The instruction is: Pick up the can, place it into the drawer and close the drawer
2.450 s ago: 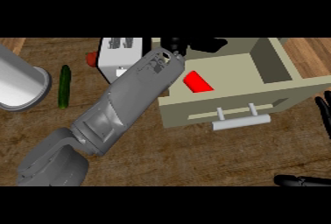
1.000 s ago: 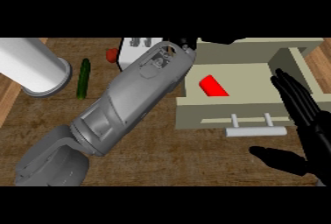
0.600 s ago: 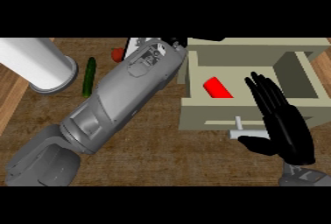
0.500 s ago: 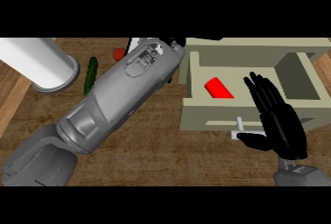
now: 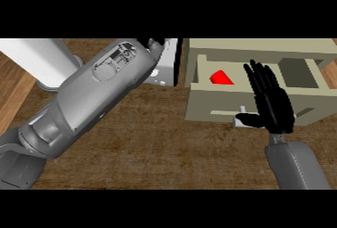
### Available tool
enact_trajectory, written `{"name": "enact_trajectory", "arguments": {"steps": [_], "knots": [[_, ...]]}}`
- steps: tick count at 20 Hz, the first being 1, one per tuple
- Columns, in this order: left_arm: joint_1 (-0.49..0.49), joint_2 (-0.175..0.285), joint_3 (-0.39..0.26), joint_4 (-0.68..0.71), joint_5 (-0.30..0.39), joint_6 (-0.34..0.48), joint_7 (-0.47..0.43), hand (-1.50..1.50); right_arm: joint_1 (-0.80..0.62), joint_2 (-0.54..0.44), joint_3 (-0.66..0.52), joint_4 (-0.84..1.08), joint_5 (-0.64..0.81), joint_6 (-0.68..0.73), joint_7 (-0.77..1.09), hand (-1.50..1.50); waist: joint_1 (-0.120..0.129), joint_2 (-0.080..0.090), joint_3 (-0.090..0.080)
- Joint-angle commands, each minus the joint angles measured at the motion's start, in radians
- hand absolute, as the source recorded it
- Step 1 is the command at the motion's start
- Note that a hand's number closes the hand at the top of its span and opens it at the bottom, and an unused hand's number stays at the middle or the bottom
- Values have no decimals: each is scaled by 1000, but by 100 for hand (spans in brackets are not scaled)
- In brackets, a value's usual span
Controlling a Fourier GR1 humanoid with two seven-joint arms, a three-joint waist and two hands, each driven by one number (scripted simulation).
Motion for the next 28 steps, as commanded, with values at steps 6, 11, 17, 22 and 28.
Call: {"name": "enact_trajectory", "arguments": {"steps": [6, 11, 17, 22, 28], "knots": [[60, 133, 5, -135, -23, -52, 106, -150, -224, 27, -52, 378, 99, -131, 18, -150, 13, 24, 15], [143, 183, 12, -248, -27, -46, 129, -150, -298, 28, -111, 535, 90, -273, -34, -150, 21, 27, 16], [221, 217, -18, -364, -71, -17, 168, -150, -450, 20, -166, 707, 105, -351, -25, -150, 22, 26, 16], [325, 272, 5, -453, -65, -59, 135, -150, -556, -12, -211, 865, 116, -428, -38, -150, 43, 37, 16], [355, 266, -1, -480, -109, -28, 149, -150, -703, -15, -231, 995, 134, -449, -7, -150, 37, 42, 17]]}}
